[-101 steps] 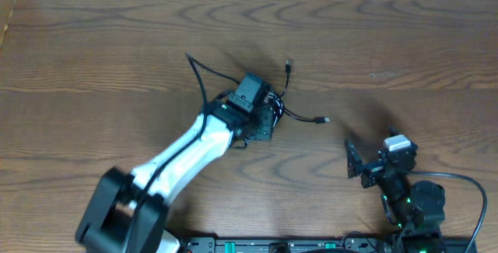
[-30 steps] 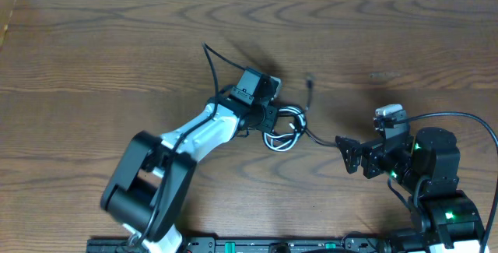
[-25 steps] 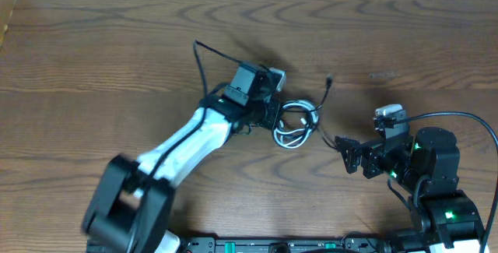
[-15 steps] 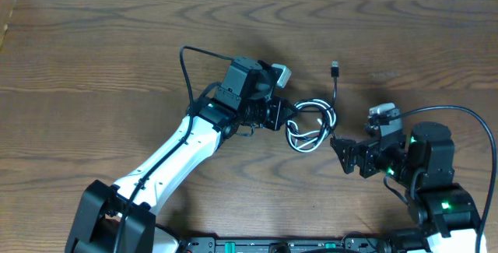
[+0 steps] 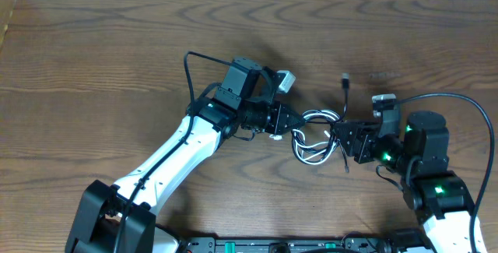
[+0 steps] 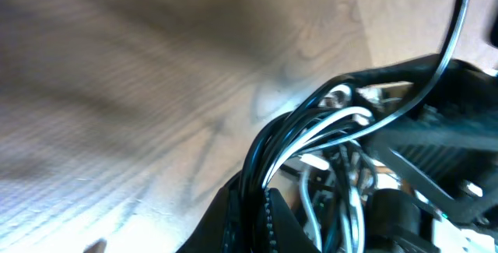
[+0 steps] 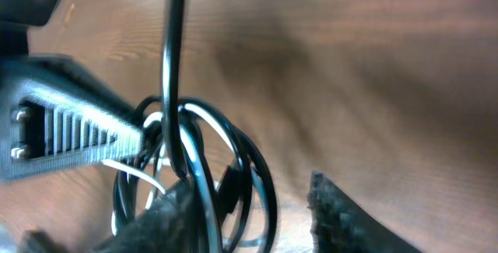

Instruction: Untangle cables

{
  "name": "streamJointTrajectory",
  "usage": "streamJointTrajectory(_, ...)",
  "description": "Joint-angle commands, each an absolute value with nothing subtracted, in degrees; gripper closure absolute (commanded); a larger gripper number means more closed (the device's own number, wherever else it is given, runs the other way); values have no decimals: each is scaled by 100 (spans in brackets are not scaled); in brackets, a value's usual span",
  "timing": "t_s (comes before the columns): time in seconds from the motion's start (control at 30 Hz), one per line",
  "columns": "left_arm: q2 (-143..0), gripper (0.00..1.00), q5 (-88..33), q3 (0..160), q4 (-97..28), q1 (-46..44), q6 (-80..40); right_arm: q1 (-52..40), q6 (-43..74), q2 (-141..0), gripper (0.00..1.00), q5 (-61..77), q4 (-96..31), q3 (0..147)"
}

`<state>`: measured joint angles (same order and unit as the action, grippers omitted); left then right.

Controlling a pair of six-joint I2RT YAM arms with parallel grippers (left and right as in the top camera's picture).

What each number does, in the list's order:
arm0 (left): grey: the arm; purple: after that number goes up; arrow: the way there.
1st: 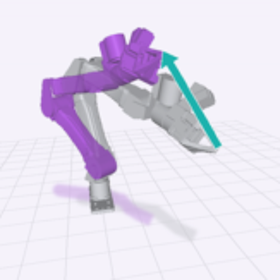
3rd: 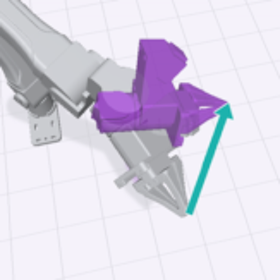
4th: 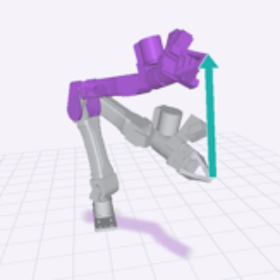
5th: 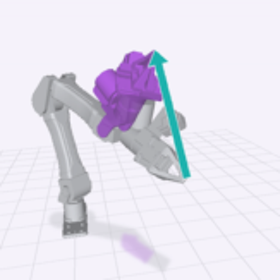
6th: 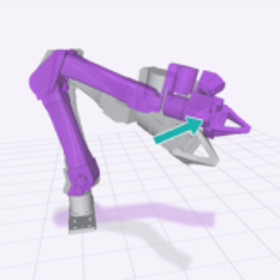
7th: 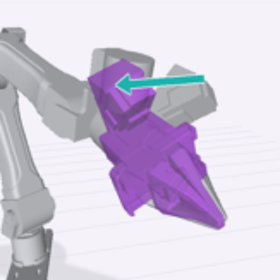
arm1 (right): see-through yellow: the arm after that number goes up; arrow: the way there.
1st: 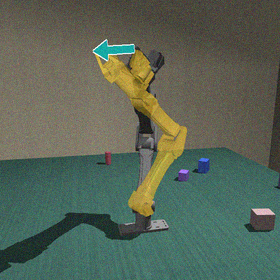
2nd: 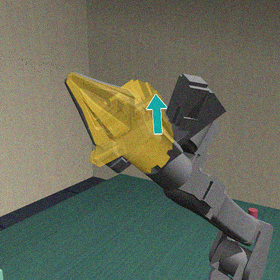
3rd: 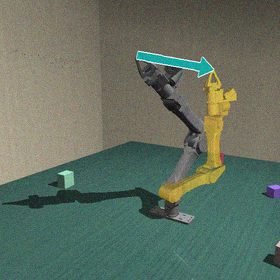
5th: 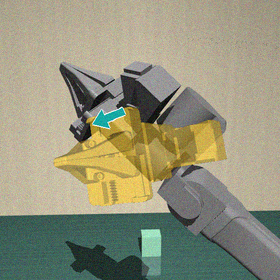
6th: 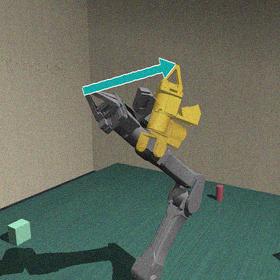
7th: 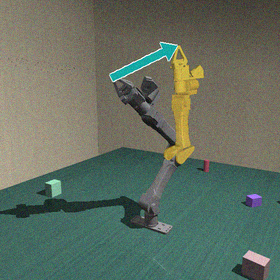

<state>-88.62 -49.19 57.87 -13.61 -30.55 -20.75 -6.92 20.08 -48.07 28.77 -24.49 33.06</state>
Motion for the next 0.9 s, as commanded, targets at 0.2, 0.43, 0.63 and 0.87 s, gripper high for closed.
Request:
streamJointTrajectory(0.2, -8792, 93, -5492, 5852, -1365, -3063, -2095, -666, 2724, -5452, 60, 3092, -2440, 3433)
streamJointTrajectory(0.43, -8792, 92, -5533, 5852, -1361, -3063, -2394, -685, 2709, -5666, 62, 3691, -2324, 3433)
streamJointTrajectory(0.63, -8792, 93, -6984, 5852, -856, -3063, -2683, -685, 2467, -5666, 64, 3592, -2248, 3430)
streamJointTrajectory(0.87, -8792, 93, -6921, 5848, -628, -3057, -2652, -685, 2416, -5697, 99, 2832, -2276, 3428)
